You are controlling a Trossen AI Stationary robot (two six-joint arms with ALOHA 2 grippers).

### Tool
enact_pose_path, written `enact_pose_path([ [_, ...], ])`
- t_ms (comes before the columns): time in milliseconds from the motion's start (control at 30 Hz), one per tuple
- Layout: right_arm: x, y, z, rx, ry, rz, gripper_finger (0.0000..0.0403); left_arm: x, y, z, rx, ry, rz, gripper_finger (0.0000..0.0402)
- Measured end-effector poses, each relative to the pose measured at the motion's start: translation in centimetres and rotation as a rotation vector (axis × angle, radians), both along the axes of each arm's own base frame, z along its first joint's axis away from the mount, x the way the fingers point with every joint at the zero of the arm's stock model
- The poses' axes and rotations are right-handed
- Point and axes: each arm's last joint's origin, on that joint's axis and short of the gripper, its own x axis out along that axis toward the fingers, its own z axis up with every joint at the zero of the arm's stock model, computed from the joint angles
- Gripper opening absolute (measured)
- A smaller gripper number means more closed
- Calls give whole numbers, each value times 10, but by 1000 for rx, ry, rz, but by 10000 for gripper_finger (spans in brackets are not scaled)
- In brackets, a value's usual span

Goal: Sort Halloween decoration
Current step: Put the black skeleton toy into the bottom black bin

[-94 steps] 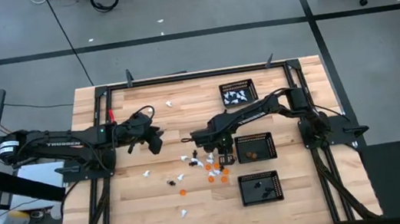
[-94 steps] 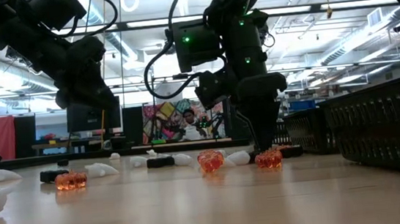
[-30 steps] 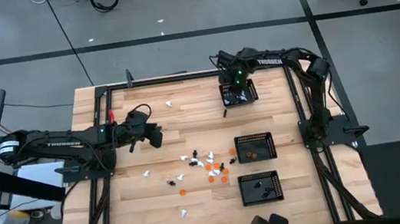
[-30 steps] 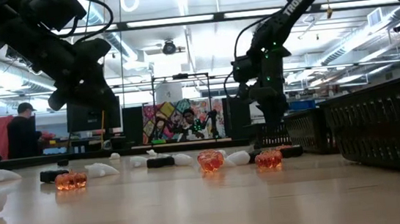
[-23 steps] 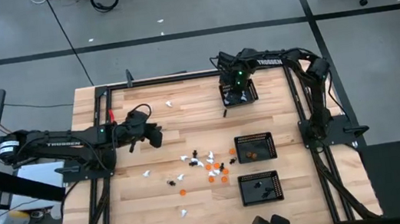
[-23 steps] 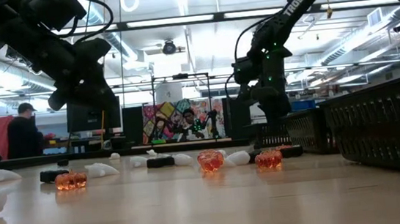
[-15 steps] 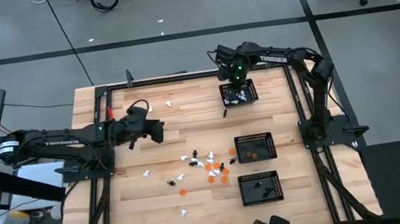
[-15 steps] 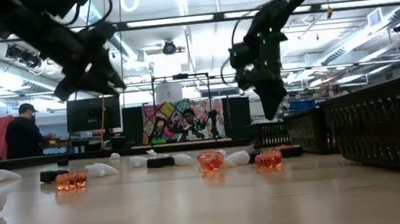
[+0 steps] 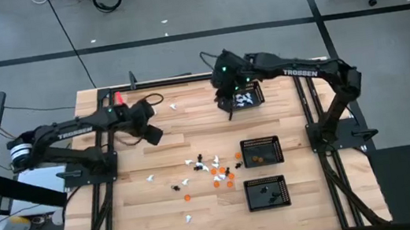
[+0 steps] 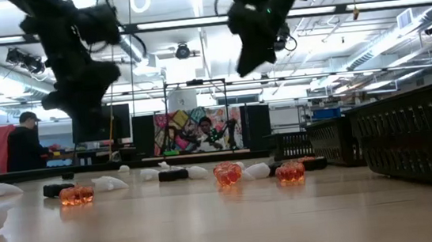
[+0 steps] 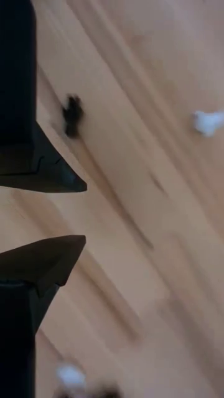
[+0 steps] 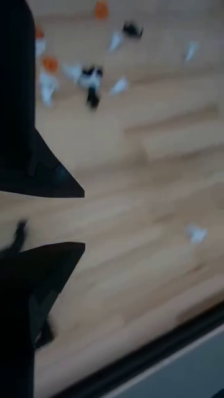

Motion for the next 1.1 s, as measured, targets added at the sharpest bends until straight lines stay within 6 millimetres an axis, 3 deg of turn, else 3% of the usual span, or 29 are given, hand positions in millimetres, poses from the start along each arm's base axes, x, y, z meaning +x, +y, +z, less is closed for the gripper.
enact_pose_path([
  [267, 19, 44, -1, -27, -12, 67, 130, 20, 27, -2, -63, 306, -274, 130],
  [367, 22, 53, -2, -24, -7, 67, 130, 25, 32, -12, -90, 410, -410, 134],
  [733, 26, 70, -2, 9, -17, 67, 130, 39, 43, -56, -93, 676, -711, 214],
  [1100, 27, 73, -1, 17, -29, 65, 130, 41, 43, -83, -201, 790, -776, 199],
])
